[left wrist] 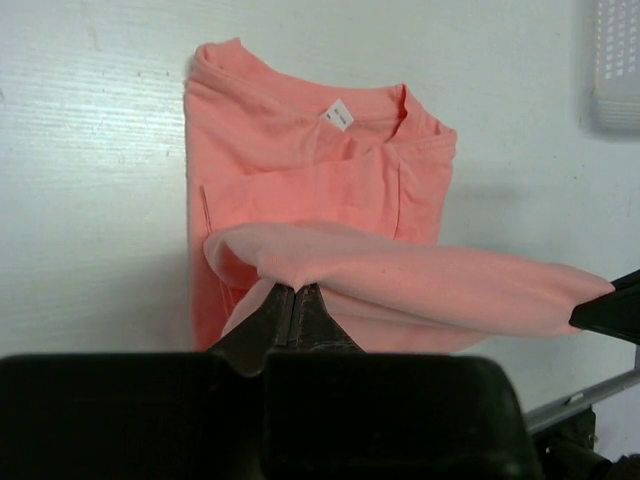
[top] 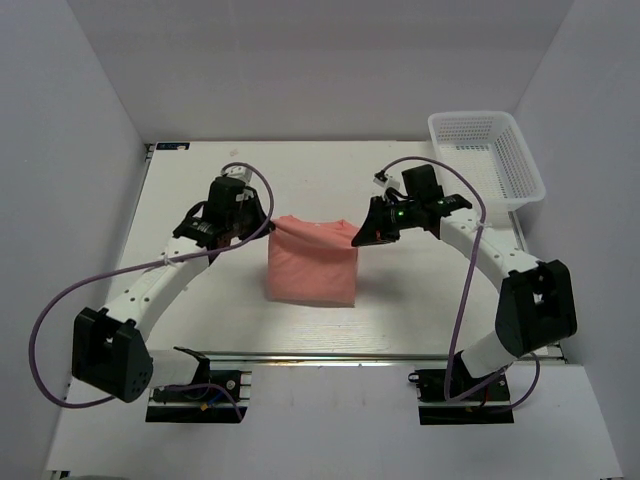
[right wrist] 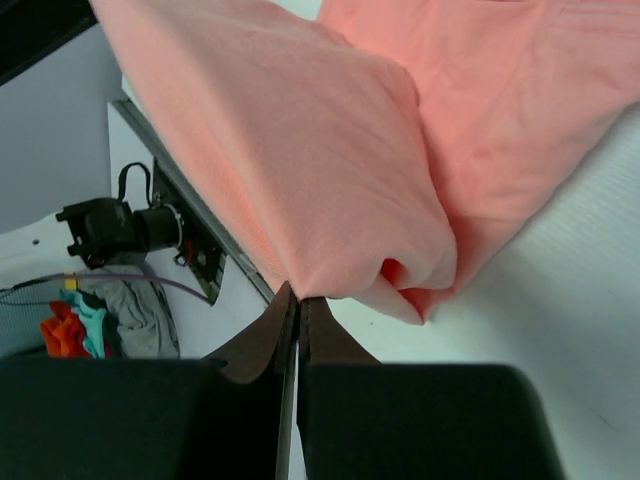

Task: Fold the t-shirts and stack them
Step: Fold the long partially folded tshirt into a neat square

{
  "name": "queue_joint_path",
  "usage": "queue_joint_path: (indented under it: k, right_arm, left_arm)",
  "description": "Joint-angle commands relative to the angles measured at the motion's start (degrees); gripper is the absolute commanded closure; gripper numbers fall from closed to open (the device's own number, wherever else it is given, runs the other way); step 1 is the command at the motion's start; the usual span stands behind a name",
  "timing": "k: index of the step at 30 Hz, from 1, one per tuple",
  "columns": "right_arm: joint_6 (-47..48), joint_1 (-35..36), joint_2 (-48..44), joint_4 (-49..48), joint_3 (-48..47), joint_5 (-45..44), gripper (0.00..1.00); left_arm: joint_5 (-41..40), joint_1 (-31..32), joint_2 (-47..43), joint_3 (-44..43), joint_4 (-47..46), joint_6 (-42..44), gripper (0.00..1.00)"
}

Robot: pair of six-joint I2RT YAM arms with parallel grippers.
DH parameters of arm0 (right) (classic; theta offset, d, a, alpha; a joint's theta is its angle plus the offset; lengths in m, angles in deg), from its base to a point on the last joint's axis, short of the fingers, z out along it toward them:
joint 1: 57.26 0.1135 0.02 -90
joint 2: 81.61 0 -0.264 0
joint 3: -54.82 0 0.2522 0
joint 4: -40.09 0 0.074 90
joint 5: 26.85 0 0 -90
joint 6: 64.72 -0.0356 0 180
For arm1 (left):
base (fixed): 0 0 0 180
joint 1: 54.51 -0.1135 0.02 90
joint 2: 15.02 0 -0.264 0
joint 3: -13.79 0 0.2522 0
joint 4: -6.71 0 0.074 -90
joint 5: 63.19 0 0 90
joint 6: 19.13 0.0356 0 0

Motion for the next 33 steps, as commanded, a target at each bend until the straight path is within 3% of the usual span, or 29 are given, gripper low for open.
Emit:
queue_joint_path:
  k: [1, 14, 16, 17, 18, 19, 22, 25, 32, 33]
  right_arm:
    - [-1.11, -1.69, 2.77, -0.18, -1.72, -2.50, 1.00]
    - [-2.26, -4.33, 16.13, -3.88, -10.15, -2.77, 1.00]
    - [-2.43, -4.42, 17.97, -3.96, -12.00, -5.56, 0.99]
    - [-2.70, -4.85, 19.37, -3.96, -13.31, -6.98, 0.90]
    - [-3.05, -4.94, 21.04, -3.88, -15.50, -9.17, 0.42]
    - [-2.62, -5.20, 21.66, -3.88, -16.91, -9.80, 0.10]
    - [-0.60, -5.38, 25.80, 0.42, -25.17, -12.61, 0.10]
    - [0.73, -5.03, 25.28, 3.33, -28.53, -15.42, 0.10]
    - [1.34, -4.68, 13.07, -7.11, -10.35, -10.08, 0.10]
    - [1.69, -4.33, 11.75, -8.43, -6.68, -3.71, 0.10]
  left_arm:
    - [-4.66, -0.82, 3.72, -4.68, -3.83, 2.28, 1.00]
    - [-8.60, -1.34, 19.98, -13.29, -5.85, 3.33, 1.00]
    - [-9.30, -1.34, 23.58, -15.92, -5.85, 2.81, 0.88]
    - [-9.92, -1.95, 24.90, -16.89, -5.07, 2.80, 0.80]
    - [-9.92, -1.96, 27.52, -17.95, -4.54, 2.80, 0.18]
    - [-10.45, -2.48, 28.85, -20.74, -3.66, 2.80, 0.00]
    - [-9.76, -3.01, 31.85, -25.94, -0.06, 2.28, 0.00]
    - [-5.82, -3.01, 31.86, -23.69, -1.61, 3.06, 0.00]
    - [1.58, -1.70, 27.64, -13.48, -6.20, 7.01, 0.00]
    - [3.42, -1.69, 27.64, -11.65, -6.20, 8.24, 0.00]
